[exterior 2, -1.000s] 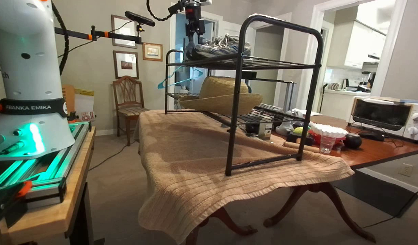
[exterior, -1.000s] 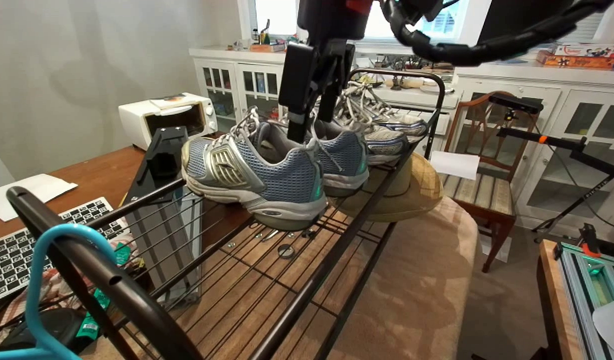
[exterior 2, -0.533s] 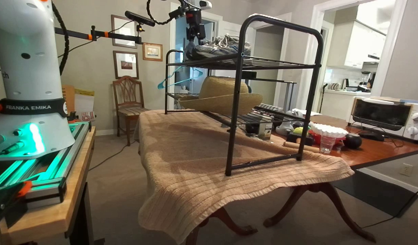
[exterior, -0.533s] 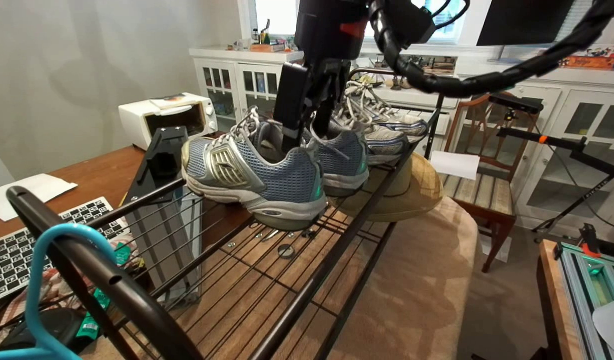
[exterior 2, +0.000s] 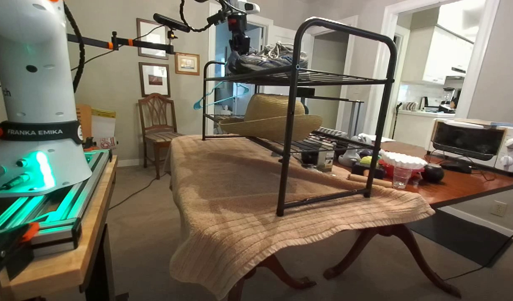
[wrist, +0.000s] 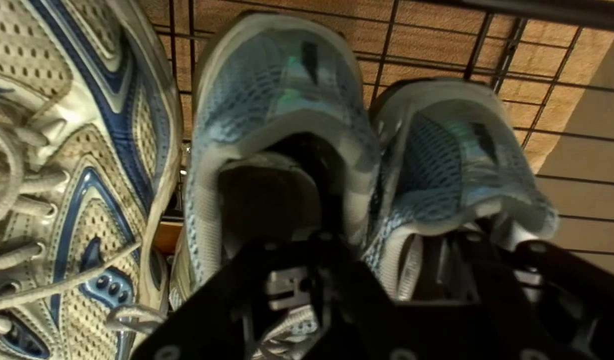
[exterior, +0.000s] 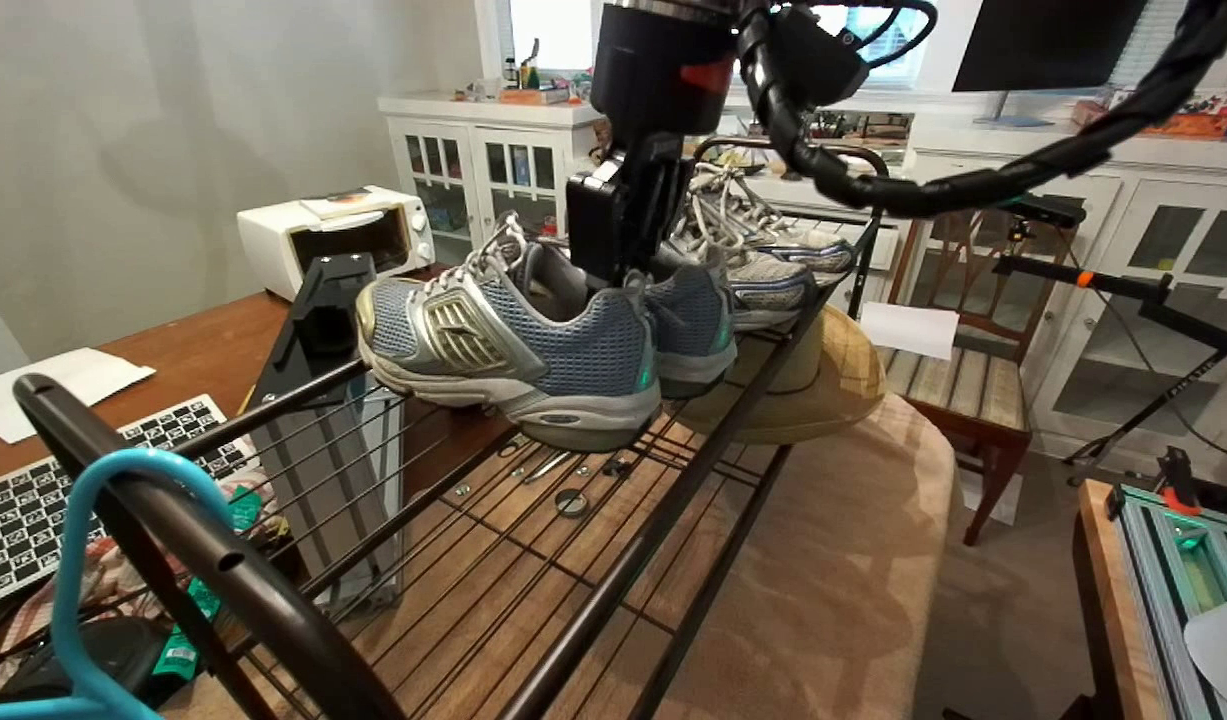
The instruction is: Move the shoes to the right
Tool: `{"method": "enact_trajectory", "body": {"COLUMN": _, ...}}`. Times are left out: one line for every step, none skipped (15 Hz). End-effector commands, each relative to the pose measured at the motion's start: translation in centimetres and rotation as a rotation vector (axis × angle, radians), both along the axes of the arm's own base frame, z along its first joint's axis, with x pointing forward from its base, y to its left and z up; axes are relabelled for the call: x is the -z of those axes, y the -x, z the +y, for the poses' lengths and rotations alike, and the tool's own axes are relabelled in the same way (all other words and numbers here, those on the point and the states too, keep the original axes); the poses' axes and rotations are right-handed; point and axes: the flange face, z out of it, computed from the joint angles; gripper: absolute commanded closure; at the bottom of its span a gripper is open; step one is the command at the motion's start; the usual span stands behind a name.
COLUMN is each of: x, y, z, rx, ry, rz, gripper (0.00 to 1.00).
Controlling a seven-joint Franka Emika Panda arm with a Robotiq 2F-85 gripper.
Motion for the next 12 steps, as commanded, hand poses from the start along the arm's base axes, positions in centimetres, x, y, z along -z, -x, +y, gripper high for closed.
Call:
{"method": "enact_trajectory", "body": {"x": -0.2, "y": -0.2, "z": 0.2, "rx": -0.029, "ry": -0.006, "rz": -0.013, "gripper": 0.89}}
{"method": "enact_trajectory", "body": {"x": -0.5, "y": -0.2, "z": 0.2, "rx": -0.04, "ry": -0.008, "rz": -0.015, "gripper": 0.95}}
{"method": "enact_trajectory", "body": {"x": -0.7, "y": -0.3, "z": 0.1, "rx": -0.054, "ry": -0.009, "rz": -0.017, "gripper": 0.98}}
{"method": "enact_trajectory", "body": {"x": -0.8, "y": -0.3, "z": 0.0, "rx": -0.06, "ry": -0.004, "rz": -0.022, "gripper": 0.95}}
{"method": "enact_trajectory", "body": {"x": -1.0, "y": -0.4, "z": -0.1, "rx": -0.069, "ry": -0.004, "rz": -0.024, "gripper": 0.97}}
{"method": "enact_trajectory", "body": {"x": -1.3, "y": -0.4, "z": -0.2, "rx": -0.074, "ry": -0.002, "rz": -0.029, "gripper": 0.96}}
{"method": "enact_trajectory", "body": {"x": -1.5, "y": -0.3, "z": -0.3, "rx": -0.08, "ry": -0.001, "rz": -0.034, "gripper": 0.96}}
{"method": "enact_trajectory", "body": {"x": -1.8, "y": -0.2, "z": -0.4, "rx": -0.086, "ry": -0.001, "rz": -0.038, "gripper": 0.96}}
{"method": "enact_trajectory", "body": {"x": -2.5, "y": 0.1, "z": -0.4, "rx": -0.098, "ry": 0.004, "rz": -0.056, "gripper": 0.96}}
{"method": "enact_trajectory", "body": {"x": -2.9, "y": 0.2, "z": -0.3, "rx": -0.105, "ry": 0.005, "rz": -0.062, "gripper": 0.96}}
{"method": "enact_trajectory", "body": {"x": -3.8, "y": 0.6, "z": -0.2, "rx": -0.117, "ry": 0.013, "rz": -0.082, "gripper": 0.96}}
{"method": "enact_trajectory", "body": {"x": -4.4, "y": 0.8, "z": -0.1, "rx": -0.126, "ry": 0.017, "rz": -0.093, "gripper": 0.96}}
